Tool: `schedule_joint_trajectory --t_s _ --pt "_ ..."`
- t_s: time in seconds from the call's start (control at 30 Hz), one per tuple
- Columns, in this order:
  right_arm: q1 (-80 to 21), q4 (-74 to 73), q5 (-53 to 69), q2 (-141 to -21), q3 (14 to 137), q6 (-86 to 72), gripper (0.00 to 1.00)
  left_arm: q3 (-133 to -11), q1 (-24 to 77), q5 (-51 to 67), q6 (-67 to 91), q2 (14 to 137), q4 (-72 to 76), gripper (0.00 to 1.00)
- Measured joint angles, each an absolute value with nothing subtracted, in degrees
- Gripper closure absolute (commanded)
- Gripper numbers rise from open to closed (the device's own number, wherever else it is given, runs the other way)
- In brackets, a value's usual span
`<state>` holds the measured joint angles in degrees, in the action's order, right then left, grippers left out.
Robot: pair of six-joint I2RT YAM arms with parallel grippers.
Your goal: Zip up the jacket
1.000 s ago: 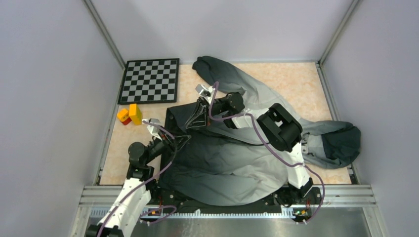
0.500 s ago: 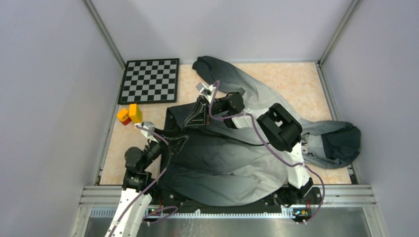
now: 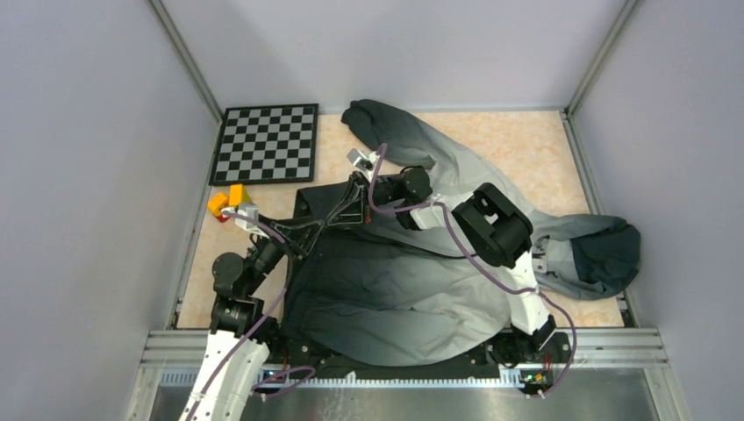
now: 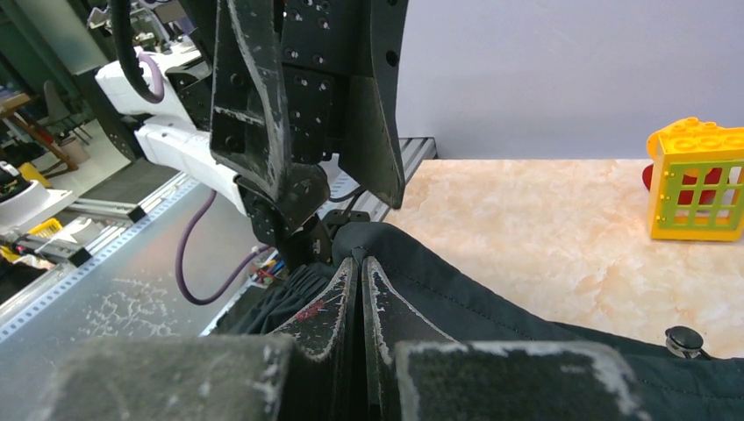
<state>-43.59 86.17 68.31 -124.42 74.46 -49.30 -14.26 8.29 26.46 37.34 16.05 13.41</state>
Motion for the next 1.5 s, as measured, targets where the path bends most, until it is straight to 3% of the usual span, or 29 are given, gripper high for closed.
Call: schedule_joint_trajectory --t_s 0.07,0.2,0.37,0.6,0.83,1.03,1.13,1.17,1.2,1.3,1.5 --pt "-43.59 86.15 68.29 -124.42 74.46 -49.3 1.0 -14.87 8.29 27.51 37.39 18.26 13.52 0.49" --pt "-43.59 86.15 68.16 -124.42 74.46 -49.32 1.0 -14.98 8.29 28.97 37.45 20.99 13.67 0.38" --pt "-43.59 86.17 68.14 -124.42 74.46 -49.34 1.0 -14.98 8.29 29.98 37.3 21.19 13.89 0.51" --pt "-43.59 86.17 68.14 -124.42 74.46 -49.6 1.0 -14.98 8.29 32.45 36.36 23.05 14.59 0.52" --pt "-43.57 86.17 68.16 -124.42 74.46 -49.71 1.0 -14.98 8.29 34.09 35.4 25.17 15.38 0.72" --pt "-43.31 86.15 68.29 -124.42 74.46 -49.76 1.0 -15.14 8.23 33.87 33.95 26.59 15.55 1.0" --pt "-42.96 86.13 67.99 -124.42 74.46 -49.93 0.78 -16.78 8.25 34.68 32.42 28.36 14.61 1.0" --pt "-42.87 86.17 67.68 -124.42 74.46 -50.26 0.67 -17.43 8.25 34.89 31.79 28.84 14.0 1.0" --pt "-42.74 86.11 67.05 -124.42 74.46 -50.43 0.42 -18.28 8.25 35.22 31.31 29.26 13.13 1.0" --pt "-42.02 85.62 65.08 -124.42 74.46 -51.07 0.15 -20.47 8.51 36.97 30.02 29.47 11.03 1.0" --pt "-40.69 86.63 63.09 -124.29 73.3 -52.36 0.11 -21.54 8.51 34.85 28.97 29.89 7.64 1.0"
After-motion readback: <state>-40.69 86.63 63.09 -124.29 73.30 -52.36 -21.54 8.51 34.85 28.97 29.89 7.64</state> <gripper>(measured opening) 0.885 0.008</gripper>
